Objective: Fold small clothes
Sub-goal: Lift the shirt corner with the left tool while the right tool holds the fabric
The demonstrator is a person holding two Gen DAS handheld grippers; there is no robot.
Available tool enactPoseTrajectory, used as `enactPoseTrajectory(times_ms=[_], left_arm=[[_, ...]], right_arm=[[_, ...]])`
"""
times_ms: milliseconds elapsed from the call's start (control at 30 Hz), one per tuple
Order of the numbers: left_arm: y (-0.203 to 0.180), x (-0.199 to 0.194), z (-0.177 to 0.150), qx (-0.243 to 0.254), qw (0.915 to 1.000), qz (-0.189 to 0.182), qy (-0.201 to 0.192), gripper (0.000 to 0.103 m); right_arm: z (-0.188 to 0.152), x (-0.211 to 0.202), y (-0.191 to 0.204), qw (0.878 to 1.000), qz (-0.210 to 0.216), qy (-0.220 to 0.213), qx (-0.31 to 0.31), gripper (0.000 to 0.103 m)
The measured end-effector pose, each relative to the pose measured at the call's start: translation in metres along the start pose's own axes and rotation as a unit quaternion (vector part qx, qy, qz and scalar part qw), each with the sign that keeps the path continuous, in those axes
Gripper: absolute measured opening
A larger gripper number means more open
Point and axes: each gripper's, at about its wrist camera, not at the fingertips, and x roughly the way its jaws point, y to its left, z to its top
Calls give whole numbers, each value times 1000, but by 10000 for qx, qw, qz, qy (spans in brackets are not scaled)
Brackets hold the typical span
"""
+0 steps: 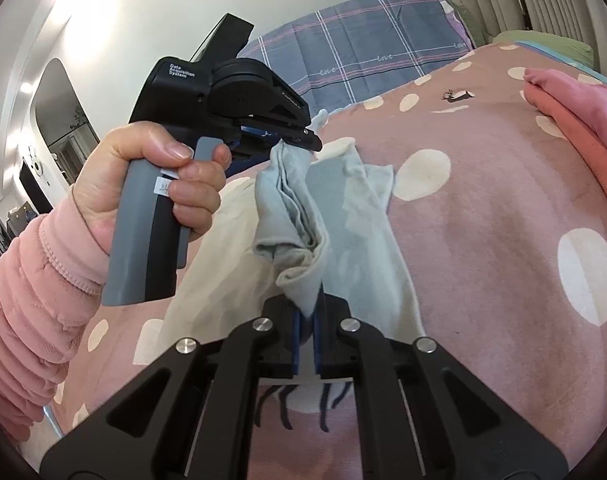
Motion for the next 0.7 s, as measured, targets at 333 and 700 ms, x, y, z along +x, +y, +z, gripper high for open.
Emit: enactPoseTrajectory(times_ms=[333, 700], left_arm=[[-9, 11, -3, 107, 9998, 153, 78, 9], [-19, 19, -5, 295, 9994, 137, 98, 15]], right_arm=[[-8, -6, 0, 9999, 5, 83, 86, 4], [-9, -12, 5, 9998, 3, 90, 158, 4]])
